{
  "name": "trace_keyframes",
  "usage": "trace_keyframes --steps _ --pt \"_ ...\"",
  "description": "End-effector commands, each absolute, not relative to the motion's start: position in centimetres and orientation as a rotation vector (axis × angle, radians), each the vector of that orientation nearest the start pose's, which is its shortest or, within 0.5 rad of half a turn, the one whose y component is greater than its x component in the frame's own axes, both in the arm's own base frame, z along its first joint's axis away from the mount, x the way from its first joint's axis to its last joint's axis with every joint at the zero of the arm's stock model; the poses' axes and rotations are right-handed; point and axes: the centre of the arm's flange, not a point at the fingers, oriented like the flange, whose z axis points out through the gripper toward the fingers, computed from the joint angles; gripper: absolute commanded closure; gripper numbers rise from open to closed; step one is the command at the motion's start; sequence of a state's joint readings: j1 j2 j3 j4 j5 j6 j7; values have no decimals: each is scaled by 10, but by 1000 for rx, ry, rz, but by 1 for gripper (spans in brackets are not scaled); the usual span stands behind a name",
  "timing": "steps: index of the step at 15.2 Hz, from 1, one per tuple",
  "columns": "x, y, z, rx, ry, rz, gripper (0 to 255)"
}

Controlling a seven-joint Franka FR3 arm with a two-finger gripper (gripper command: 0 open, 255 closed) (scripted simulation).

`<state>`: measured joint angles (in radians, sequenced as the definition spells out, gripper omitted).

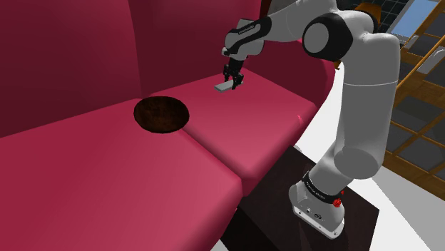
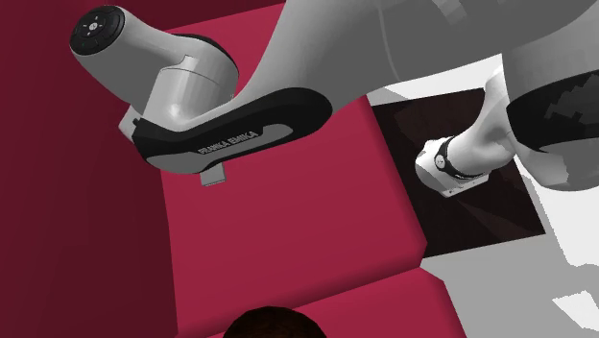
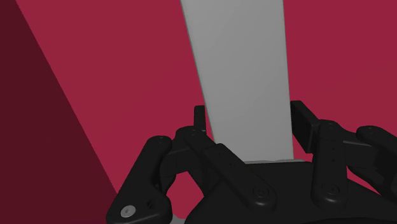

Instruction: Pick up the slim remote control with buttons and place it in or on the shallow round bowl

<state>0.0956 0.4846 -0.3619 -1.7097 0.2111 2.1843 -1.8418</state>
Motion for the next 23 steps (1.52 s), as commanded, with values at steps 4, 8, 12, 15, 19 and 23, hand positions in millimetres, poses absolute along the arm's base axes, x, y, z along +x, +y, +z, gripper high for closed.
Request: trace_keyframes --steps 4,8,12,15,19,23 --pt "652 -144 326 -2317 -2149 -32 255" --pt "652 -144 337 -2317 -2149 -32 255" --pt "652 -144 358 -2317 -2149 -32 255" --pt "652 -144 374 -2317 -2149 -32 255" --pt "652 -144 395 -2317 -2149 -32 255" --pt "652 -144 416 -2317 -2149 -32 255"
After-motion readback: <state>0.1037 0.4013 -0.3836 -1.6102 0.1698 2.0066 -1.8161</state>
